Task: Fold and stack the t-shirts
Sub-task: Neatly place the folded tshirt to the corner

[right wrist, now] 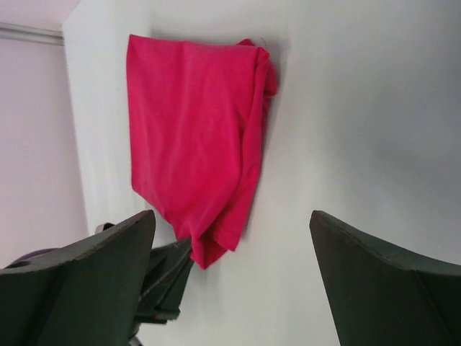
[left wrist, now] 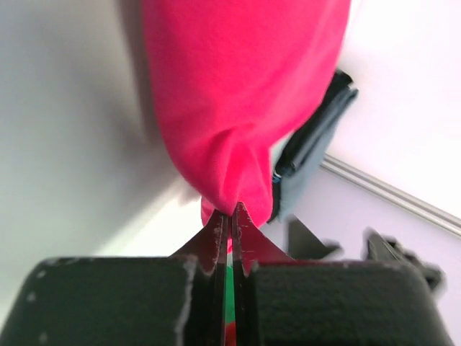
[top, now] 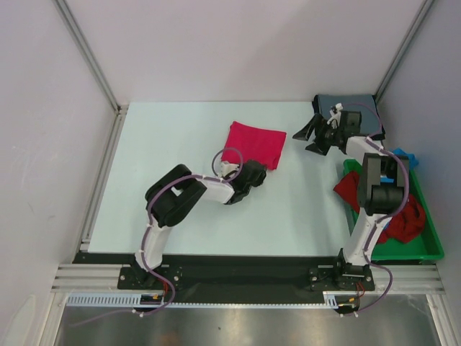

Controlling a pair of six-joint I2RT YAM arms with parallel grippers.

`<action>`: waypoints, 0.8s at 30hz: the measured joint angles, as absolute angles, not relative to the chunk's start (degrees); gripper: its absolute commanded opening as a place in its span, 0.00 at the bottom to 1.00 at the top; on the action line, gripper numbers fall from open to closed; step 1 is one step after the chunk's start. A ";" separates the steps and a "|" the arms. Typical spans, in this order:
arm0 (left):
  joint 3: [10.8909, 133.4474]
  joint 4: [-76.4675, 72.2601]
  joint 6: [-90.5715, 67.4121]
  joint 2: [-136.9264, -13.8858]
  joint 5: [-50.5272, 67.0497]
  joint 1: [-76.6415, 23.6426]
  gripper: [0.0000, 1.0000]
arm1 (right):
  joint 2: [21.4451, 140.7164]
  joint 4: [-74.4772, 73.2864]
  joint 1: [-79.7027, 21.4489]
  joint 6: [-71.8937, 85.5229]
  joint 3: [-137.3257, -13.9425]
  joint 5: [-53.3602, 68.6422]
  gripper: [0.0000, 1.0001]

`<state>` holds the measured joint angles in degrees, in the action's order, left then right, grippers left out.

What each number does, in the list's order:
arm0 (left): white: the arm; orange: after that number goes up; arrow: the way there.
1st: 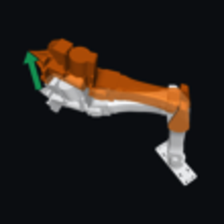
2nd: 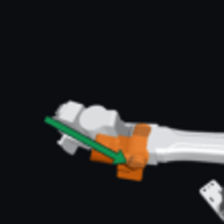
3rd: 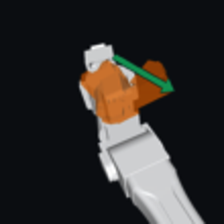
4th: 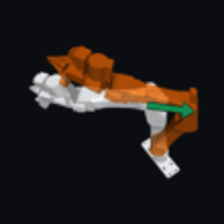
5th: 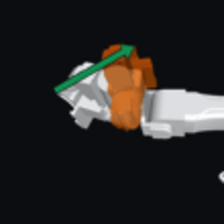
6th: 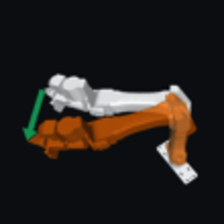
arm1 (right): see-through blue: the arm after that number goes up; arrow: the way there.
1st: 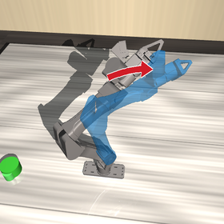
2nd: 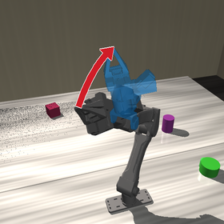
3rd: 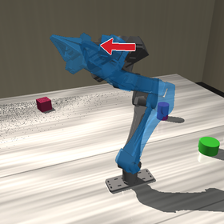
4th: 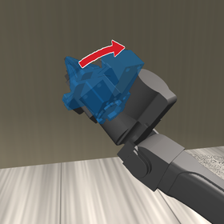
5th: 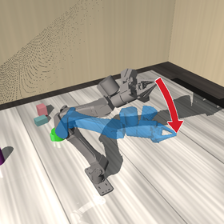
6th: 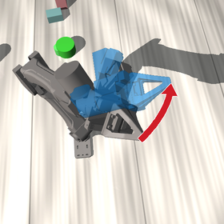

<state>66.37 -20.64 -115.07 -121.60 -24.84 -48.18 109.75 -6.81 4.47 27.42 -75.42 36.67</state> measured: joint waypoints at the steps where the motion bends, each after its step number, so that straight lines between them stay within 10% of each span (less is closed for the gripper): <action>1: 66.37 -20.91 -115.07 -121.43 -24.69 -48.18 0.00 | 111.46 -5.48 4.40 28.25 -75.66 38.20 0.96; 24: 64.62 -24.21 -113.93 -117.30 -23.20 -47.81 0.00 | 127.50 2.81 -0.05 42.30 -83.59 47.59 0.93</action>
<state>64.62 -24.21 -113.93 -117.30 -23.20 -47.81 127.50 2.81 -0.05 42.30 -83.59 47.59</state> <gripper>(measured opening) 0.011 0.939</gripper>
